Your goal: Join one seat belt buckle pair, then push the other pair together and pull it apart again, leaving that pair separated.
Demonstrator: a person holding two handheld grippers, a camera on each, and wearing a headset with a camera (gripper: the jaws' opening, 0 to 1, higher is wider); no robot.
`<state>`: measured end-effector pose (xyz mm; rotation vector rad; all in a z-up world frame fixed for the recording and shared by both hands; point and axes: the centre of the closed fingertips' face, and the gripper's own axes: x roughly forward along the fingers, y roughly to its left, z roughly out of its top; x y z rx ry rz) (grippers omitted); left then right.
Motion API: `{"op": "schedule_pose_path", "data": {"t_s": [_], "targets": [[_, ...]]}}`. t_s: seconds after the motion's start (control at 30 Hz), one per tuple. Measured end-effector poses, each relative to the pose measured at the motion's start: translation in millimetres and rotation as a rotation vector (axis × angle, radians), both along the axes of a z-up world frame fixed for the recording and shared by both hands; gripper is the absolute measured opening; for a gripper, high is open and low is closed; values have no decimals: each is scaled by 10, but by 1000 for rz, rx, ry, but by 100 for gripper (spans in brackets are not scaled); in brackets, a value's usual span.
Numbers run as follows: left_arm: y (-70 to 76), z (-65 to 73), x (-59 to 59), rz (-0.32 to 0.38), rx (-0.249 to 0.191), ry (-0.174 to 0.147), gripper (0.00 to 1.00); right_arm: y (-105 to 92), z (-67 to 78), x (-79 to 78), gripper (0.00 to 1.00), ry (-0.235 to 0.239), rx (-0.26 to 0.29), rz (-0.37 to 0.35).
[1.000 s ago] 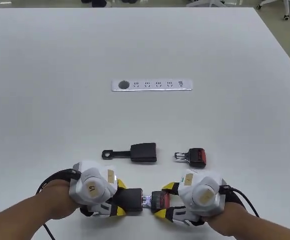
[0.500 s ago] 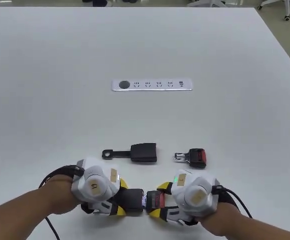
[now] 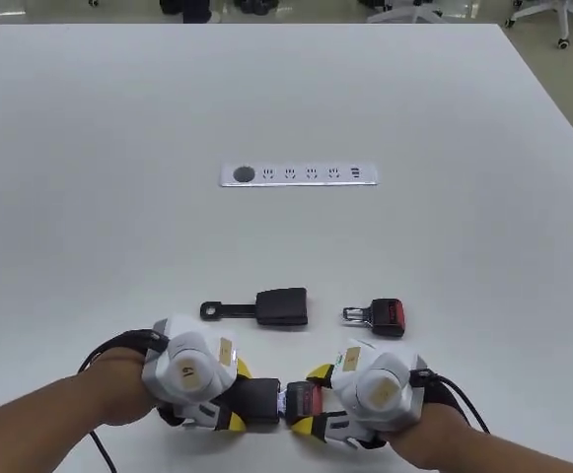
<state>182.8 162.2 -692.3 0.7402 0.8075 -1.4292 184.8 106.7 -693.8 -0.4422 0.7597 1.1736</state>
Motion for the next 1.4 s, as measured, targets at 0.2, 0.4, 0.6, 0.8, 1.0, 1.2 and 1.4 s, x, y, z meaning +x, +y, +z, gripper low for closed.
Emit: {"op": "schedule_pose_path", "data": {"t_s": [0.2,0.4,0.6,0.8,1.0,1.2,1.4], "targets": [[-1,-7,10,4,-9,1,33,0,12,-6,33,0,-3,4],[2,-13,18,4,-12,0,33,1,13,-2,33,-3,-1,7],[3,-19,25,5,-17,2,33,0,11,0,33,-3,3,9],[10,-24,36,3,-24,1,33,-4,24,-9,33,-6,9,13],[11,-24,38,-6,-25,5,33,-6,19,0,33,-8,14,21],[12,-22,33,-18,-35,7,33,-8,10,3,33,-9,19,27],[33,-24,38,-25,-56,13,34,-10,9,0,33,-11,24,27]]}}
